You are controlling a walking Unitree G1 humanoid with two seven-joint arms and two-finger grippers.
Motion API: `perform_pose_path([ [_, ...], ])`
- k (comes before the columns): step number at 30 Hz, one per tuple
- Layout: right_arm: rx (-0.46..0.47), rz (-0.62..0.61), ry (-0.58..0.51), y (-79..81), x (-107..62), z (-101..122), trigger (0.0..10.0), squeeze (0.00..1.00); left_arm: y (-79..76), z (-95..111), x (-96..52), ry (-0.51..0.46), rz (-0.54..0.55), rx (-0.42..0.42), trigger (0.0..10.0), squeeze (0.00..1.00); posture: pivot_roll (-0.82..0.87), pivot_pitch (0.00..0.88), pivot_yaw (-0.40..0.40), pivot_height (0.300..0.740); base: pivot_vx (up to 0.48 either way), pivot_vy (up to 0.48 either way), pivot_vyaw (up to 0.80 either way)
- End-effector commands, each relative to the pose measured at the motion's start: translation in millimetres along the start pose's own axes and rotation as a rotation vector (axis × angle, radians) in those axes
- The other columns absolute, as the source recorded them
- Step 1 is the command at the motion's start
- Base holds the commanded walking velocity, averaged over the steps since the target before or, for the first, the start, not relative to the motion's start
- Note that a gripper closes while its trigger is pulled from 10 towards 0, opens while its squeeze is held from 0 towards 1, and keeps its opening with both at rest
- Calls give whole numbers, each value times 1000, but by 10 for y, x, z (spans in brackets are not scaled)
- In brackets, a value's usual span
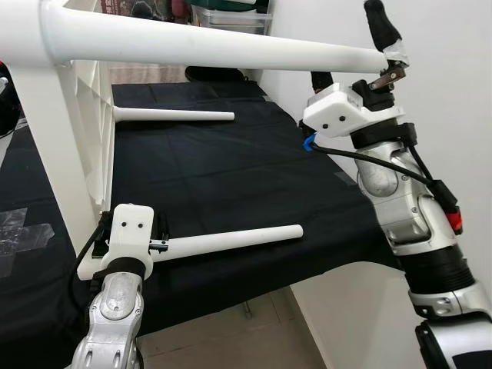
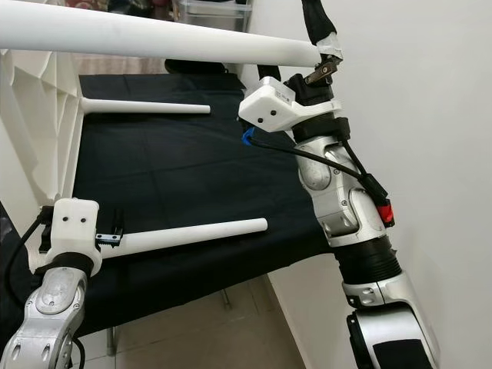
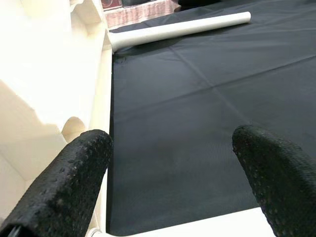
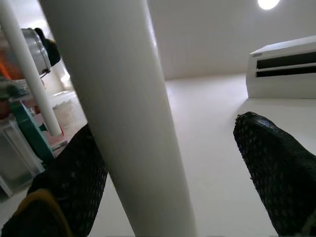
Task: Building children table
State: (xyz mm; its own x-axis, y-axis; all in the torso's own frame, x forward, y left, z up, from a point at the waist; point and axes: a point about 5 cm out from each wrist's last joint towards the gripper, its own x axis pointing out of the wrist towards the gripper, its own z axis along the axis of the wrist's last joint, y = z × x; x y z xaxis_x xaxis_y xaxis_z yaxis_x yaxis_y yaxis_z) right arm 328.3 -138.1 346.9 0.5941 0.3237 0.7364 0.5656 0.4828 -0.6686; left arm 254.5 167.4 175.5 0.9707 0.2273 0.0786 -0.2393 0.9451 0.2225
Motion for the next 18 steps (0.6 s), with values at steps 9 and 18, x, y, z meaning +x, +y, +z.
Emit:
perform_pose_path([
  [9, -43, 71, 41, 148, 13, -43, 0, 0, 62, -28, -2, 9, 45, 20, 10000, 0, 108, 116, -156, 740, 0, 0, 0],
  [18, -28, 53, 54, 162, 51, -78, 0, 0, 160, -48, 7, 22, 114, 22, 10000, 0, 109, 118, -158, 740, 0, 0, 0],
])
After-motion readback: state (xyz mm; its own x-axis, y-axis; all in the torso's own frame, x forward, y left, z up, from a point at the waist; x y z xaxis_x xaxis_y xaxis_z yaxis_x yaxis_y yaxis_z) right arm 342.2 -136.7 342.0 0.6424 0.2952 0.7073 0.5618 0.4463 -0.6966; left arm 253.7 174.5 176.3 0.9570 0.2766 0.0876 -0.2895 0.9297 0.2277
